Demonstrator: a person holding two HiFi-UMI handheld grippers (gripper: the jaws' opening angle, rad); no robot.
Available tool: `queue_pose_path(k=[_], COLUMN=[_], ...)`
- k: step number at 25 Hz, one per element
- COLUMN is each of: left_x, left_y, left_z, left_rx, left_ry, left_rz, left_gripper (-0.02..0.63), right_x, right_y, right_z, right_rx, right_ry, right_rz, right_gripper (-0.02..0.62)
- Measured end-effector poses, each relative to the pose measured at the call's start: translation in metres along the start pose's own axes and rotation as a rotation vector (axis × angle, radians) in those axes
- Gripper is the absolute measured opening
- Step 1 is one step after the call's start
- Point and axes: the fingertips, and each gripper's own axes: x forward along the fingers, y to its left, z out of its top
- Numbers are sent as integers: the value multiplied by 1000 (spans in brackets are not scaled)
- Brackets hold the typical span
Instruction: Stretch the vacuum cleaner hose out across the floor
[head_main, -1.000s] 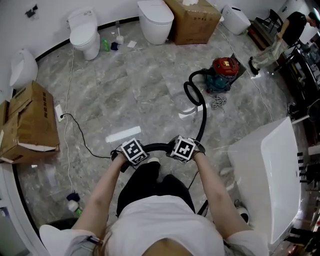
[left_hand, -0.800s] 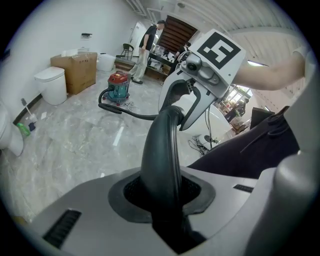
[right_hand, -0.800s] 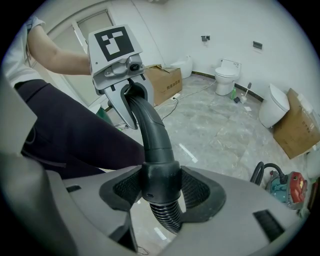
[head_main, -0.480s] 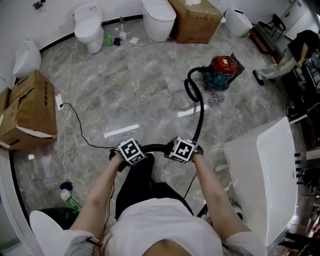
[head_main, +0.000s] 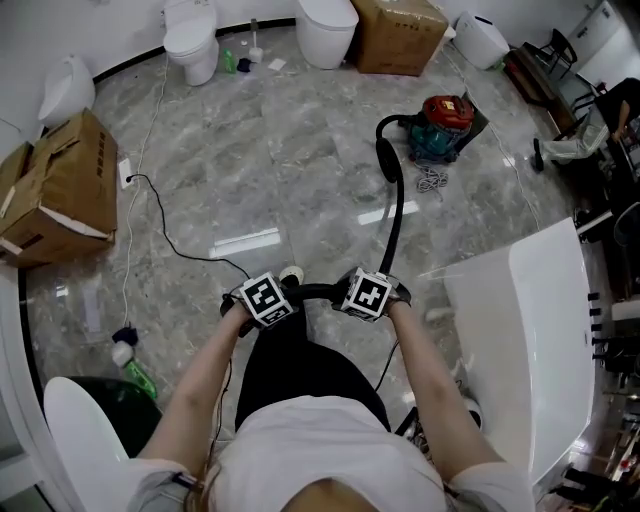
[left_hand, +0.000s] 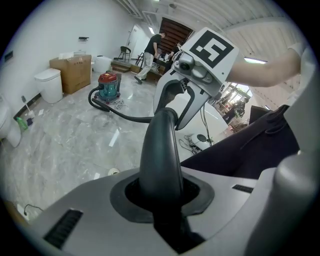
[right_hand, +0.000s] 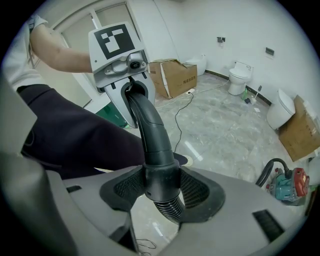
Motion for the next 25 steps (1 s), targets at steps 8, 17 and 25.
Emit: queue_pose_path(k=[8, 17, 25], left_x=[9, 25, 36], left_y=[-51, -80, -84], left_z=[-21, -39, -33], left_rx=[17, -3, 42], left_ry=[20, 31, 66], left_rz=[0, -26, -63], left_gripper=[89, 84, 81], right_x=[3, 14, 12], right_y=[52, 83, 81], right_z=[-22, -41, -55], right_rx=[7, 18, 74], right_ry=[-26, -16, -27], right_rz=[16, 55, 49], right_gripper=[233, 229, 229])
